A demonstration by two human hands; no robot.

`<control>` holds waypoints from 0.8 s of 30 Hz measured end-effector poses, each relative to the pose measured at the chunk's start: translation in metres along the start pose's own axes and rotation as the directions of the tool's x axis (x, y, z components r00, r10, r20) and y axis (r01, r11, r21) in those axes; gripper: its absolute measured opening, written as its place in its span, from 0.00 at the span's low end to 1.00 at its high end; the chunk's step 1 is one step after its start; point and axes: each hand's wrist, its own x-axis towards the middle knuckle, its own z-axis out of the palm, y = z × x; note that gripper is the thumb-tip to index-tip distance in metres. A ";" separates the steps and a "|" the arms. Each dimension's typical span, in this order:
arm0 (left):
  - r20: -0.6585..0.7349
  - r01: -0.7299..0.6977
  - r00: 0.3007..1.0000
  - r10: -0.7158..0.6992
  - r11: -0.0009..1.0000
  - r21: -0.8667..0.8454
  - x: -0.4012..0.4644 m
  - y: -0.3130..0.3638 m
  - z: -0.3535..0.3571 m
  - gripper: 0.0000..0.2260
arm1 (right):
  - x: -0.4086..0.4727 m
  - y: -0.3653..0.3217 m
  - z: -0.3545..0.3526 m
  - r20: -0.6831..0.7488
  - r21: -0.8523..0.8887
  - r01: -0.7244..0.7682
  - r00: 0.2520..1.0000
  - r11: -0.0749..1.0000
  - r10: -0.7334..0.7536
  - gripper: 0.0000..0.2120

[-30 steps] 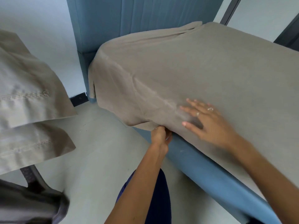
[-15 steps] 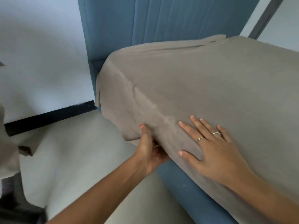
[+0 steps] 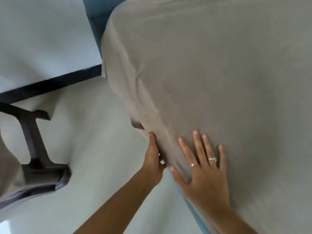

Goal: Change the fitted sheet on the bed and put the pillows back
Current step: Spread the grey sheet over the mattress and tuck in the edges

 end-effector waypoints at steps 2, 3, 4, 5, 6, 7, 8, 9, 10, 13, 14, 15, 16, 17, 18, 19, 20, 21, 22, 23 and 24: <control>-0.036 0.016 0.999 -0.017 1.000 -0.008 -0.006 0.004 0.009 0.28 | 0.001 0.001 -0.001 0.013 -0.001 0.007 1.000 1.000 -0.007 0.31; -0.054 0.021 0.998 -0.021 1.000 0.006 -0.007 0.006 0.014 0.30 | 0.001 0.001 -0.001 0.020 0.000 0.010 1.000 1.000 -0.010 0.32; -0.074 0.019 0.997 -0.016 0.999 0.032 -0.007 0.006 0.016 0.32 | 0.003 0.002 -0.002 0.024 -0.001 0.011 1.000 1.000 -0.011 0.32; -0.094 0.006 0.996 0.000 0.998 0.062 -0.005 0.005 0.018 0.36 | 0.003 0.002 -0.002 0.028 -0.005 0.013 1.000 1.000 -0.013 0.32; -0.105 -0.004 0.994 0.012 0.997 0.081 0.005 -0.002 0.016 0.40 | 0.003 0.002 -0.001 0.030 -0.015 0.014 0.999 1.000 -0.013 0.32; -0.106 -0.009 0.994 0.019 0.995 0.095 0.016 -0.008 0.014 0.44 | 0.003 0.002 -0.002 0.032 -0.020 0.020 0.999 1.000 -0.020 0.32; -0.100 0.002 0.995 0.008 0.995 0.099 0.027 -0.014 0.012 0.47 | 0.002 0.001 -0.003 0.036 -0.018 0.023 0.999 1.000 -0.022 0.32; -0.099 0.022 0.995 -0.011 0.994 0.105 0.030 -0.014 0.013 0.49 | 0.003 0.002 -0.003 0.036 -0.012 0.028 0.999 1.000 -0.027 0.32; -0.098 0.035 0.995 -0.023 0.993 0.116 0.030 -0.011 0.014 0.48 | 0.003 0.004 -0.002 0.036 -0.008 0.026 0.999 1.000 -0.026 0.32; -0.103 0.058 0.994 -0.047 0.992 0.110 0.024 -0.002 0.017 0.44 | 0.003 0.002 -0.002 0.058 -0.015 0.011 0.998 1.000 -0.010 0.32; -0.106 0.079 0.992 -0.068 0.991 0.106 0.020 0.002 0.017 0.43 | 0.005 0.000 -0.002 0.063 -0.015 0.012 0.998 1.000 -0.011 0.32; -0.103 0.097 0.991 -0.085 0.989 0.112 0.017 0.006 0.016 0.40 | 0.005 -0.001 -0.002 0.071 -0.011 0.018 0.997 1.000 -0.017 0.32; -0.101 0.116 0.989 -0.105 0.987 0.109 0.014 0.008 0.014 0.36 | 0.006 -0.002 -0.003 0.083 -0.017 0.020 0.996 1.000 -0.018 0.33; -0.098 0.138 0.986 -0.131 0.988 0.065 0.006 0.008 0.012 0.30 | 0.007 -0.001 -0.007 0.118 -0.029 0.035 0.992 0.999 -0.031 0.33; -0.098 0.143 0.986 -0.137 0.988 0.051 -0.004 0.010 0.010 0.25 | 0.007 0.000 -0.009 0.144 -0.032 0.035 0.989 0.999 -0.030 0.33; -0.114 0.121 0.987 -0.116 0.992 0.041 -0.013 0.012 0.008 0.23 | 0.008 -0.001 -0.015 0.173 -0.030 0.031 0.985 0.999 -0.025 0.34; -0.157 0.095 0.984 -0.087 0.994 0.045 -0.022 0.013 0.006 0.21 | 0.009 -0.001 -0.019 0.212 -0.033 0.028 0.977 0.999 -0.021 0.34; -0.226 0.067 0.973 -0.052 0.996 0.059 -0.026 0.012 0.003 0.19 | 0.010 -0.002 -0.024 0.254 -0.033 0.028 0.967 0.999 -0.019 0.34; -0.286 0.049 0.958 -0.026 0.996 0.074 -0.032 0.011 0.000 0.17 | 0.013 -0.004 -0.029 0.284 -0.019 0.037 0.958 0.999 -0.031 0.33; -0.322 0.037 0.947 -0.008 0.996 0.086 -0.033 0.007 -0.003 0.14 | 0.019 -0.004 -0.035 0.296 0.005 0.046 0.954 0.999 -0.045 0.32; -0.340 0.031 0.940 0.002 0.995 0.091 -0.036 0.007 -0.005 0.11 | 0.030 -0.001 -0.044 0.303 0.024 0.074 0.950 0.997 -0.078 0.30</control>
